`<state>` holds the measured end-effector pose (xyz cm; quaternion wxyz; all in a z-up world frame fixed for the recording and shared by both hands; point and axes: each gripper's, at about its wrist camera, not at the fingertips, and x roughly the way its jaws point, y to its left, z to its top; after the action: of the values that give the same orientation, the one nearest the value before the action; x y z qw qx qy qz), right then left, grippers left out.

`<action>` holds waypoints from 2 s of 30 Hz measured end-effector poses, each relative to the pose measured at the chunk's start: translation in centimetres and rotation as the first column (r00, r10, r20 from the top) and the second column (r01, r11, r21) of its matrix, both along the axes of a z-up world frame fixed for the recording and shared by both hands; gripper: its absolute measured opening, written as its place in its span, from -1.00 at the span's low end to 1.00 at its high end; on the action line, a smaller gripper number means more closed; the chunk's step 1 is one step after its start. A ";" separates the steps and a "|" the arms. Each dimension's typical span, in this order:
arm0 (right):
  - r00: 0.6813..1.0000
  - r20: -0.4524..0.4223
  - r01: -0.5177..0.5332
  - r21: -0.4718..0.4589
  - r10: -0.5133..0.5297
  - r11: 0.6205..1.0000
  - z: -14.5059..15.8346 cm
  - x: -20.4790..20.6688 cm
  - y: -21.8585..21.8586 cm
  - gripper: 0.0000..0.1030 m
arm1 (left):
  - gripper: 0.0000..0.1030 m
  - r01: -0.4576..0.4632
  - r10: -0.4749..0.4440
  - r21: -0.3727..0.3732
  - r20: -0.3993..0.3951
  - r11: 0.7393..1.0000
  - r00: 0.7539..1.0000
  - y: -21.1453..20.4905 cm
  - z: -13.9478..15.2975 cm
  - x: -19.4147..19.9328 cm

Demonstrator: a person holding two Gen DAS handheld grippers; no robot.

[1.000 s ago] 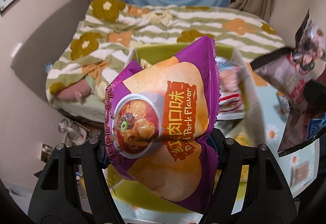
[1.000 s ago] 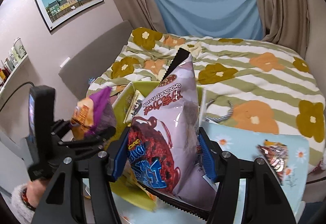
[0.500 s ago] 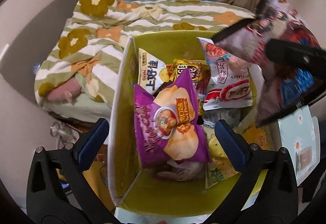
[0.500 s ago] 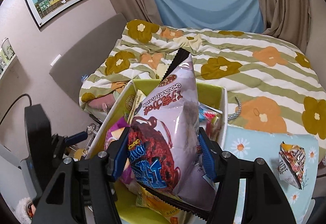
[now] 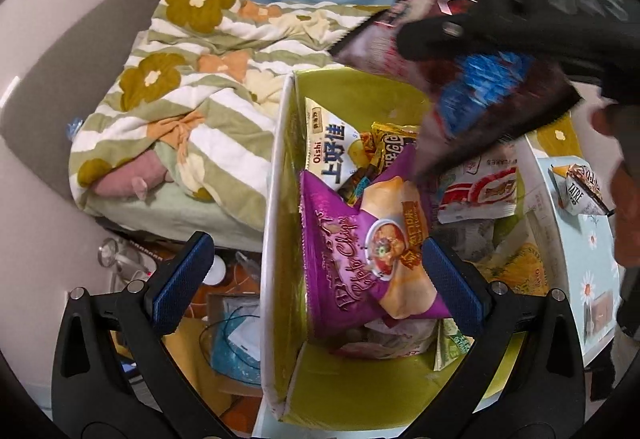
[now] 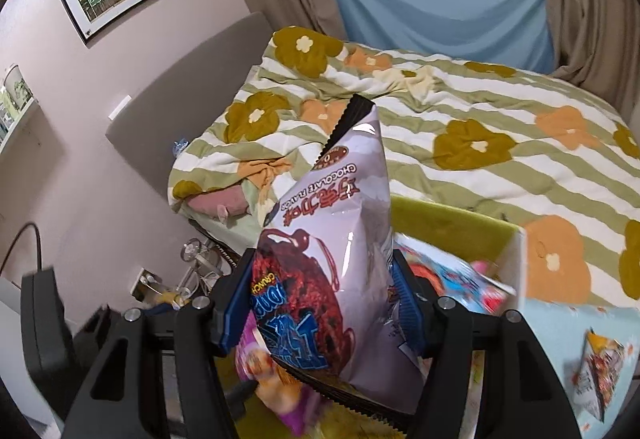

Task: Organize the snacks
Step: 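Lower both bags into the yellow box and open both tools, then move both tools back toward the last two snacks on the table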

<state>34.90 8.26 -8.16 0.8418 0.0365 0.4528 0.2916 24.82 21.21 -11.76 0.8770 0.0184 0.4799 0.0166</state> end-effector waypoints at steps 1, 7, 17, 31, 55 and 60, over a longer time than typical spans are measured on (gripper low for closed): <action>1.000 -0.007 0.000 0.006 0.001 1.000 -0.2 0.4 0.4 0.16 | 1.00 0.001 -0.001 0.002 -0.003 1.000 1.000 0.0 -0.1 0.0; 1.000 -0.010 0.007 0.031 -0.006 0.999 -1.1 0.9 1.2 0.99 | 1.00 0.012 -0.012 0.007 -0.015 1.000 1.000 0.0 -0.7 -0.1; 0.996 0.079 0.046 -0.015 -0.045 0.999 0.4 -1.7 -0.8 0.99 | 1.00 0.022 -0.022 -0.002 -0.007 1.000 1.000 -0.4 -0.1 -1.0; 0.967 0.197 0.168 0.004 -0.165 0.986 7.2 -9.2 -9.7 0.99 | 1.00 0.079 -0.077 -0.009 0.126 0.997 0.989 -5.3 5.6 -3.6; 0.874 0.088 0.486 -0.172 -0.478 0.857 0.3 -22.0 -37.0 0.99 | 1.00 0.422 -0.422 0.014 0.082 0.906 0.903 -33.3 4.4 -0.6; 0.848 0.024 0.525 -0.178 -0.529 0.832 -3.2 -23.0 -38.8 0.99 | 1.00 0.489 -0.490 0.047 0.018 0.871 0.872 -36.8 1.6 2.1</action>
<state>11.87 -30.56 -11.31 0.8833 0.0885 0.4604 0.0065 26.89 -15.60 -10.16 0.8590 0.1568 0.4464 -0.1958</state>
